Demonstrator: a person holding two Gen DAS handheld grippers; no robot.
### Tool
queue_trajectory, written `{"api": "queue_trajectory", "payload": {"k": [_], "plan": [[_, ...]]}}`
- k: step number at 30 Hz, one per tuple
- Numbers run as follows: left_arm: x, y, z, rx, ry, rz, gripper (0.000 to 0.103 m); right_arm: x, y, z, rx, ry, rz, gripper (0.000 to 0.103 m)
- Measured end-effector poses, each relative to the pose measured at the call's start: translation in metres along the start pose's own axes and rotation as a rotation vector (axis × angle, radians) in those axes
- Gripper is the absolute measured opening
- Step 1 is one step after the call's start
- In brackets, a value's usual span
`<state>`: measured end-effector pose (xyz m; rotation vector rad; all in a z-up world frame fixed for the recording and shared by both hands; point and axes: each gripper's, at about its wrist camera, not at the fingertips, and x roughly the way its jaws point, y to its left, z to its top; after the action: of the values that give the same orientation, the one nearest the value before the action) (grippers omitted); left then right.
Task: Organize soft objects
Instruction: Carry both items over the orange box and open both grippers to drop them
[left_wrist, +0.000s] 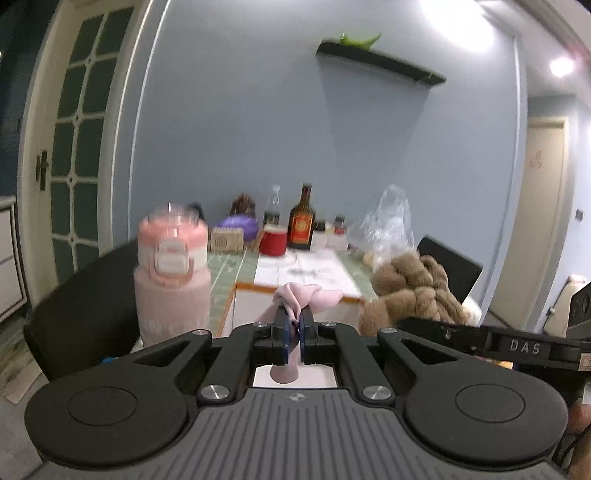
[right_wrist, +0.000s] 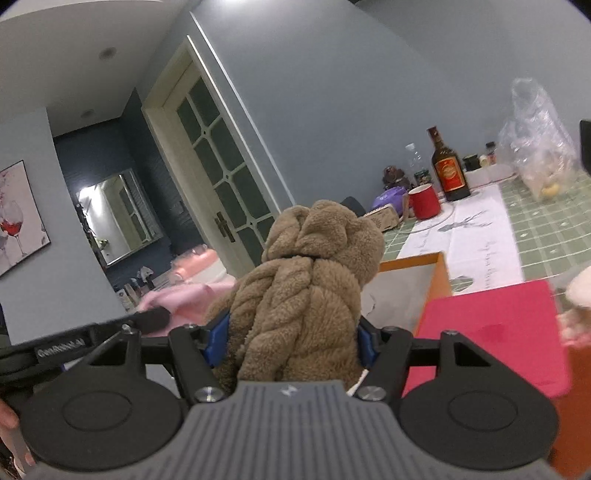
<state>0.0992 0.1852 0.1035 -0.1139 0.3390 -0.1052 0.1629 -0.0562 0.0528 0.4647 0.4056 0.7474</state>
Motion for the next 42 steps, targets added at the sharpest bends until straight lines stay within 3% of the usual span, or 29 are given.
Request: {"api": "queue_trajectory", "payload": {"k": [3, 5, 9, 16, 18, 20, 22, 25, 29, 37, 38, 42], "plan": [[0.018, 0.008, -0.010, 0.007, 0.035, 0.004, 0.005, 0.009, -0.020, -0.009, 0.077, -0.006, 0.082, 0.065], [0.023, 0.007, -0.020, 0.032, 0.049, 0.024, 0.005, 0.012, -0.022, -0.013, 0.088, 0.011, 0.086, 0.065], [0.029, 0.006, -0.037, 0.093, 0.054, 0.030, 0.005, 0.026, -0.016, -0.020, 0.012, 0.043, 0.023, 0.064], [0.028, 0.011, -0.051, 0.108, 0.028, -0.010, 0.008, 0.026, 0.003, -0.031, -0.116, 0.040, -0.051, 0.064], [0.023, 0.010, -0.056, 0.111, -0.018, 0.016, 0.017, 0.026, 0.005, -0.034, -0.137, 0.034, -0.064, 0.064], [0.015, 0.007, -0.059, 0.116, -0.075, 0.036, 0.052, 0.026, 0.006, -0.036, -0.153, 0.030, -0.069, 0.065], [0.009, 0.006, -0.059, 0.110, -0.146, 0.037, 0.062, 0.026, 0.007, -0.036, -0.160, 0.028, -0.070, 0.065], [0.001, 0.009, -0.059, 0.049, -0.220, -0.018, 0.086, 0.025, 0.005, -0.034, -0.145, 0.022, -0.072, 0.065], [-0.006, 0.015, -0.059, -0.022, -0.268, -0.074, 0.092, 0.021, -0.002, -0.030, -0.083, 0.011, -0.047, 0.064], [-0.002, 0.016, -0.057, -0.004, -0.292, 0.013, 0.093, 0.018, -0.010, -0.027, -0.041, 0.011, -0.017, 0.061], [-0.001, 0.017, -0.057, -0.013, -0.295, 0.017, 0.093, 0.019, -0.010, -0.027, -0.042, 0.016, -0.006, 0.063], [-0.001, 0.020, -0.058, -0.028, -0.330, 0.034, 0.093, 0.014, -0.008, -0.026, -0.034, -0.004, 0.047, 0.097]]}}
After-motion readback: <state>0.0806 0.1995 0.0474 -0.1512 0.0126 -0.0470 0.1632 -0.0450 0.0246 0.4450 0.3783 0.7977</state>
